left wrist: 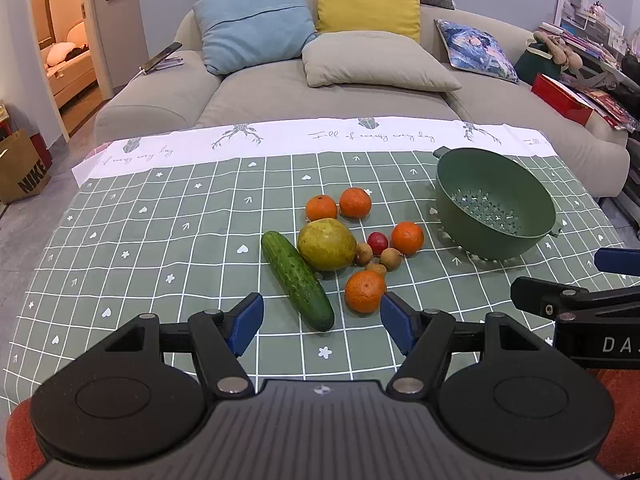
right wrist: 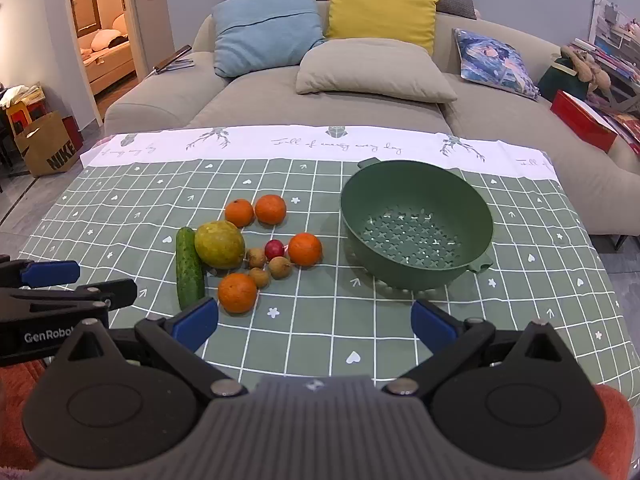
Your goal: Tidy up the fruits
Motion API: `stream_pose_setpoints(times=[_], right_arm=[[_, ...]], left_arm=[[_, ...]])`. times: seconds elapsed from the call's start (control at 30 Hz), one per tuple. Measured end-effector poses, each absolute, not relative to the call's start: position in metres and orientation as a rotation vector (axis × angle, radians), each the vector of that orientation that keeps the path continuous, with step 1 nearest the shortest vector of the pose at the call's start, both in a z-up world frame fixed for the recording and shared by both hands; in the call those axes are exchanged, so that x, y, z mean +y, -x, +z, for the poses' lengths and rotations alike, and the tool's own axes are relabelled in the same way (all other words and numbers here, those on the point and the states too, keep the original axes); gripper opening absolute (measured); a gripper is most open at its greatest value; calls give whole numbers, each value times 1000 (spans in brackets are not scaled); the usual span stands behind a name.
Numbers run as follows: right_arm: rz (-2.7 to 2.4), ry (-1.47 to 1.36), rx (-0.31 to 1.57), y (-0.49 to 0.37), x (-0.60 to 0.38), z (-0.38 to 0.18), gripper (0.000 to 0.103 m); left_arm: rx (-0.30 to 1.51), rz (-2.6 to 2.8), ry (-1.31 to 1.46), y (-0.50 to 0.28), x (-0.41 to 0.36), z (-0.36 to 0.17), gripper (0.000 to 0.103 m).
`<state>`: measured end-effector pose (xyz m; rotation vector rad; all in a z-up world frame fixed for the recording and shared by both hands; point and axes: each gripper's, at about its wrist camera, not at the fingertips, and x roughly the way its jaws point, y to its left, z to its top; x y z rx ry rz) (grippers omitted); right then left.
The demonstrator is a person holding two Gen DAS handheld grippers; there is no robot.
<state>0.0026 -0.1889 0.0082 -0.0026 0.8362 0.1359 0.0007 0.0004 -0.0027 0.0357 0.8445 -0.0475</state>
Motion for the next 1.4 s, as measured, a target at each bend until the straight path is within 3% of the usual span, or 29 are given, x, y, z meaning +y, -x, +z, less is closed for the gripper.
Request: stream_pose_setpoints(times=[1.4], right_arm=[[123, -15, 847, -2, -191, 7, 98]], left_arm=[[852, -39, -35, 1, 2, -6, 79]])
